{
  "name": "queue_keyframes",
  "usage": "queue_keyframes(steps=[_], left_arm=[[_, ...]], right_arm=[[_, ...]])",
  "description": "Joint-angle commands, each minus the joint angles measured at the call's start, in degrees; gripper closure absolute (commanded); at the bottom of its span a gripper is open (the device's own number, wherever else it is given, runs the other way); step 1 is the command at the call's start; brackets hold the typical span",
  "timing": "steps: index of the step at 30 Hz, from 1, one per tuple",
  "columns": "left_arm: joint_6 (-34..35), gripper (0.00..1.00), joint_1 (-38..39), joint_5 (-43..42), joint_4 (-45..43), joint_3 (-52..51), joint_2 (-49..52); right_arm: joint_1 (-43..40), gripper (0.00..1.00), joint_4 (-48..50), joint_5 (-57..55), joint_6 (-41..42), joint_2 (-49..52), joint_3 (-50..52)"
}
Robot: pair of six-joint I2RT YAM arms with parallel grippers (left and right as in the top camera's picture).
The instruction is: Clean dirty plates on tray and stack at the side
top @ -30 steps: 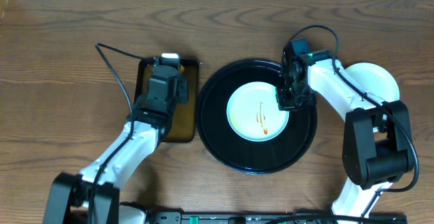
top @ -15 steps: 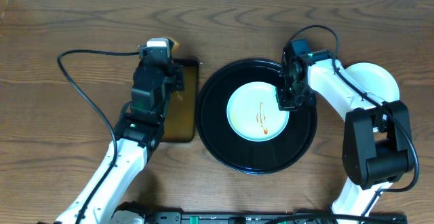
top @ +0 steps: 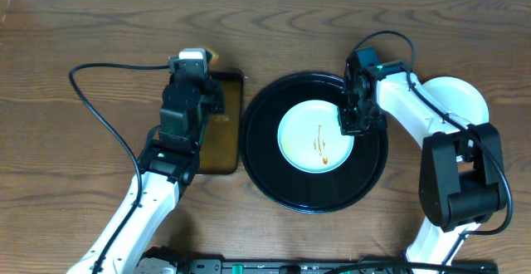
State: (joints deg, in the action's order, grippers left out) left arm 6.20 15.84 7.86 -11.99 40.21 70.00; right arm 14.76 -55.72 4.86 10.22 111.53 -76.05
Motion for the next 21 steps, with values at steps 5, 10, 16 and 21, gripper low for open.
queue_keyframes(steps=[5, 10, 16, 21], left_arm=[[2.9, 0.93, 0.1, -8.5, 7.9, 0.1, 8.9], [2.9, 0.92, 0.2, -13.6, 7.9, 0.1, 13.1], [2.9, 0.93, 0.6, -21.7, 6.0, 0.1, 11.9], [5.5, 0.93, 4.0, -23.5, 5.4, 0.1, 11.9]], right_arm=[[-0.1, 0.99, 2.1, -1.4, 0.0, -0.6, 0.5], [-0.1, 0.99, 3.9, 1.0, 0.0, -0.6, 1.2], [-0.1, 0.99, 8.4, 4.1, 0.4, -0.6, 5.7], [0.0, 0.99, 10.4, 7.4, 0.7, -0.6, 7.9]])
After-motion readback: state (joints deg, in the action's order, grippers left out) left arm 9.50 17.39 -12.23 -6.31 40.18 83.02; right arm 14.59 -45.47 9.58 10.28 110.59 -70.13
